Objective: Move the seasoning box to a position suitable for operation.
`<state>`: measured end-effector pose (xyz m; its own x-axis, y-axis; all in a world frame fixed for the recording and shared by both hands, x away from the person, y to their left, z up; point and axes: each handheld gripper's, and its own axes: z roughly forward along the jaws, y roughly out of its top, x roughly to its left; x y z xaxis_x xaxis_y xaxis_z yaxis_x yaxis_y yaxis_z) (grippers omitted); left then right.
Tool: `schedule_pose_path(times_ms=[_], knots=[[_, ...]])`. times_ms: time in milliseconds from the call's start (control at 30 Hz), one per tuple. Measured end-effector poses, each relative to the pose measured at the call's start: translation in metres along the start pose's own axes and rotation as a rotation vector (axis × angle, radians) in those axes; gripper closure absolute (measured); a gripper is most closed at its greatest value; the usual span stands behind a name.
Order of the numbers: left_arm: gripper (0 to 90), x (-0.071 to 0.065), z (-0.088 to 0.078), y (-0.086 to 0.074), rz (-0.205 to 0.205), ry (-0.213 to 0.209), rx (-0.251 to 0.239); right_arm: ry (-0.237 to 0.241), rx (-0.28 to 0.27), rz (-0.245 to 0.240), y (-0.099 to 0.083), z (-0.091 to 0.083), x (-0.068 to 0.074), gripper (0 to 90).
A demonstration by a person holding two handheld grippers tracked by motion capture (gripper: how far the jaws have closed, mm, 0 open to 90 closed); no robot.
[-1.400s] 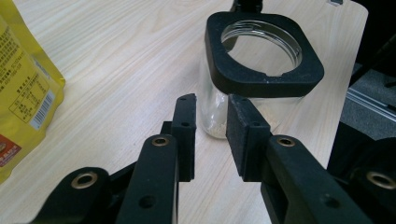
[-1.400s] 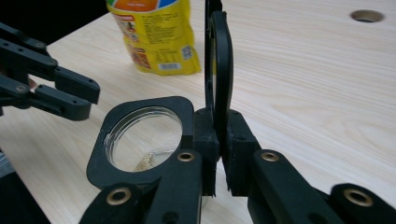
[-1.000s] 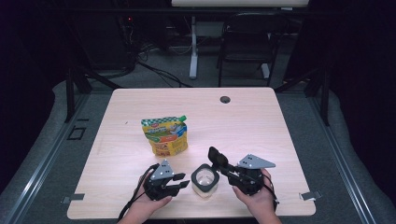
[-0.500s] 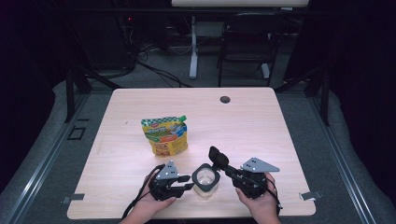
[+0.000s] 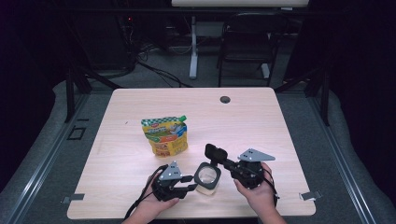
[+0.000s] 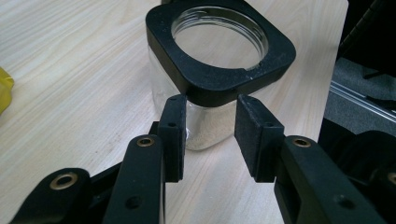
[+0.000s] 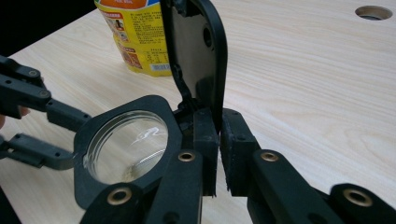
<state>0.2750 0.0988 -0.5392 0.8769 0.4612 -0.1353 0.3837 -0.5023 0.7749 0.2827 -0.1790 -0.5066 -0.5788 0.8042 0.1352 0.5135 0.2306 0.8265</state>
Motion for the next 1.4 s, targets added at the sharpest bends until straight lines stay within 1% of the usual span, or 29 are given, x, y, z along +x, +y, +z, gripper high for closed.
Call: schedule_pose_path(times_ms=[133, 200, 233, 300, 400, 533, 633, 667, 1033, 1133, 1167, 1233, 1333, 1400], knots=[[64.5, -0.002, 0.004, 0.000, 0.005, -0.008, 0.008, -0.002, 0.010, -0.010, 0.006, 0.007, -0.002, 84.2], [64.7, -0.002, 0.005, 0.000, 0.001, -0.016, 0.006, -0.003, 0.010, -0.005, 0.008, 0.010, -0.004, 83.5], [64.8, -0.003, 0.006, 0.001, 0.007, -0.011, 0.013, -0.005, 0.009, -0.003, 0.009, 0.011, -0.004, 83.2], [64.8, -0.005, 0.008, 0.001, 0.013, -0.019, 0.016, -0.003, 0.006, 0.007, 0.010, 0.015, -0.006, 82.5], [64.7, -0.005, 0.009, 0.002, 0.015, -0.018, 0.016, 0.001, -0.014, 0.022, 0.011, 0.018, -0.007, 81.9], [64.7, -0.005, 0.010, 0.002, 0.011, -0.022, 0.010, 0.007, -0.023, 0.034, 0.011, 0.020, -0.008, 81.3], [64.7, -0.006, 0.011, 0.003, 0.012, -0.015, 0.009, 0.008, -0.026, 0.034, 0.011, 0.021, -0.009, 80.9], [64.6, -0.005, 0.011, 0.003, 0.013, -0.023, 0.009, 0.010, -0.025, 0.035, 0.011, 0.022, -0.009, 80.8], [64.3, -0.006, 0.011, 0.003, 0.016, -0.022, 0.010, 0.014, -0.031, 0.034, 0.011, 0.022, -0.010, 80.8], [64.0, -0.005, 0.008, 0.004, 0.016, -0.007, 0.004, 0.019, -0.032, 0.034, 0.011, 0.022, -0.010, 80.4], [63.9, -0.004, 0.007, 0.004, 0.015, -0.010, -0.002, 0.016, -0.029, 0.030, 0.011, 0.022, -0.010, 79.6], [63.9, -0.002, 0.002, 0.004, 0.014, -0.004, -0.012, 0.016, -0.027, 0.023, 0.011, 0.021, -0.009, 77.9], [63.8, 0.001, -0.006, 0.003, 0.000, 0.011, -0.029, 0.015, -0.017, 0.014, 0.011, 0.018, -0.008, 75.5], [63.9, 0.005, -0.012, 0.004, -0.008, 0.022, -0.038, 0.015, -0.015, 0.019, 0.011, 0.014, -0.009, 74.7]])
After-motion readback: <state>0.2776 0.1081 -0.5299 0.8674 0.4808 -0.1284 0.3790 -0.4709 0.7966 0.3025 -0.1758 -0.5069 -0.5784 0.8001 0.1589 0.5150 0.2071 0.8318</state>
